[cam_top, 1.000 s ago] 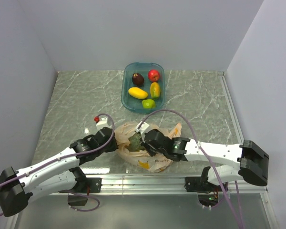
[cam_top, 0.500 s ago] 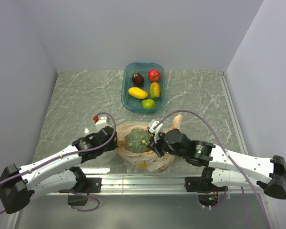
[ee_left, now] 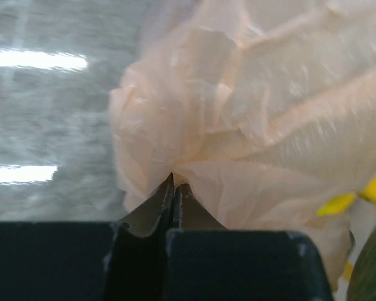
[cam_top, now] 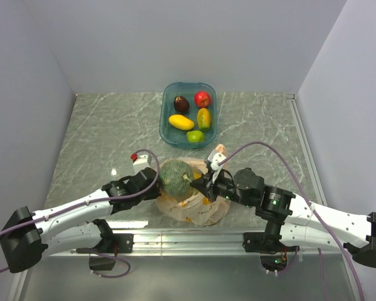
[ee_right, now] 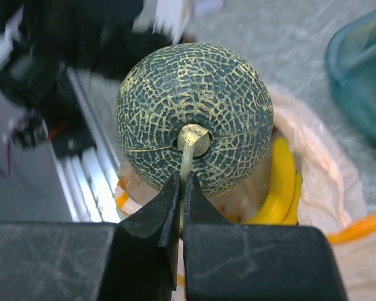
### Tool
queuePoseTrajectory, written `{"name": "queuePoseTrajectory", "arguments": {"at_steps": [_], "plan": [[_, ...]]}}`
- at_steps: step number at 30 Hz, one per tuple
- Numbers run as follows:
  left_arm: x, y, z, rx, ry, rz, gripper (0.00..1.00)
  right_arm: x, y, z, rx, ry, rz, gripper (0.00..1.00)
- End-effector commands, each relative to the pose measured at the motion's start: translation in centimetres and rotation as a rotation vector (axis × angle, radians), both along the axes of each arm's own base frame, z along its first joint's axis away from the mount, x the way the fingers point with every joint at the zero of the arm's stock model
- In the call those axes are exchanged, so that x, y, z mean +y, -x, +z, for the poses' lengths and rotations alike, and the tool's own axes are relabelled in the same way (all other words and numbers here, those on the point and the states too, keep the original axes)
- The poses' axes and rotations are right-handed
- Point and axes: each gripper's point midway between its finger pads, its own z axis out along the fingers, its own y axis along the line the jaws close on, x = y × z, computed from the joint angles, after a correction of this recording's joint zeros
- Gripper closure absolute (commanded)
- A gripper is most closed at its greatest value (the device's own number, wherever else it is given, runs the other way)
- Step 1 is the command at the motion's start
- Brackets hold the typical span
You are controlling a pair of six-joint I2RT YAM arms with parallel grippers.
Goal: Untie the knot of the plastic bag and take out the fruit
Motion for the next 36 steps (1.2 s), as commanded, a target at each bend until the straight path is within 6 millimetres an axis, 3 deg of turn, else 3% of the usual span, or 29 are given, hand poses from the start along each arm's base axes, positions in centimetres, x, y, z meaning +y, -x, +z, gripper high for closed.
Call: {"name": "queuePoseTrajectory", "arguments": {"at_steps": [1,10,12,17,18,20,21,23,24,26,27,29,30,32,33,34,35,36], "plan": [[-2.6,0.5,1.8,-0.064,0.067,-0.084,0.99,0.5,-2.7,4.4,-0.074,-0.202,-0.127,1.0],[-2.2,1.4,2.7,-0.108,0.113,-0.081,1.0,-0.4,-8.7,8.6,-0.115,-0.36,-0.395,1.0],[-2.0,1.5,3.0,-0.119,0.122,-0.089,1.0,-0.5,-10.3,8.6,-0.118,-0.346,-0.439,1.0],[-2.0,2.1,2.7,-0.095,0.105,-0.122,0.99,-3.4,-17.2,9.5,-0.099,-0.326,-0.622,1.0],[-2.1,2.2,2.8,-0.091,0.102,-0.13,0.99,-3.2,-18.5,8.3,-0.083,-0.292,-0.64,1.0],[-2.1,2.4,2.7,-0.076,0.094,-0.133,0.99,-3.6,-20.9,8.9,-0.083,-0.278,-0.666,1.0],[-2.2,2.4,2.9,-0.073,0.098,-0.137,1.0,-3.0,-22.2,7.2,-0.061,-0.234,-0.679,1.0],[-2.2,2.4,2.8,-0.065,0.081,-0.136,0.99,-2.9,-24.3,7.5,-0.059,-0.24,-0.693,1.0],[-2.2,2.3,3.0,-0.068,0.083,-0.135,0.99,-2.3,-25.6,5.6,-0.038,-0.205,-0.7,1.0],[-2.1,2.4,2.8,-0.062,0.069,-0.134,0.99,-1.7,-27.4,5.3,-0.033,-0.198,-0.712,1.0],[-1.9,2.2,2.9,-0.066,0.065,-0.124,1.0,-1.6,-29.0,3.1,-0.011,-0.156,-0.738,1.0],[-1.7,2.3,2.9,-0.066,0.061,-0.12,0.99,-1.2,-30.8,2.9,-0.015,-0.152,-0.767,1.0],[-1.6,2.3,2.8,-0.068,0.056,-0.115,0.99,-1.1,-32.0,0.8,0.003,-0.119,-0.789,1.0],[-1.5,2.3,3.0,-0.072,0.061,-0.113,0.99,-0.8,-33.7,0.7,-0.008,-0.124,-0.818,1.0],[-1.4,2.3,2.9,-0.071,0.063,-0.111,1.0,-0.4,-34.5,-1.5,0.013,-0.086,-0.826,0.95],[-1.3,2.3,3.0,-0.075,0.063,-0.106,0.99,-0.4,-35.4,-1.2,0.013,-0.087,-0.846,0.85],[-1.3,2.4,2.9,-0.072,0.064,-0.107,0.99,-0.2,-35.8,-1.5,0.019,-0.08,-0.851,0.6],[-1.2,2.3,3.0,-0.074,0.065,-0.101,1.0,0.0,-36.0,-2.2,0.028,-0.067,-0.85,0.49]]}}
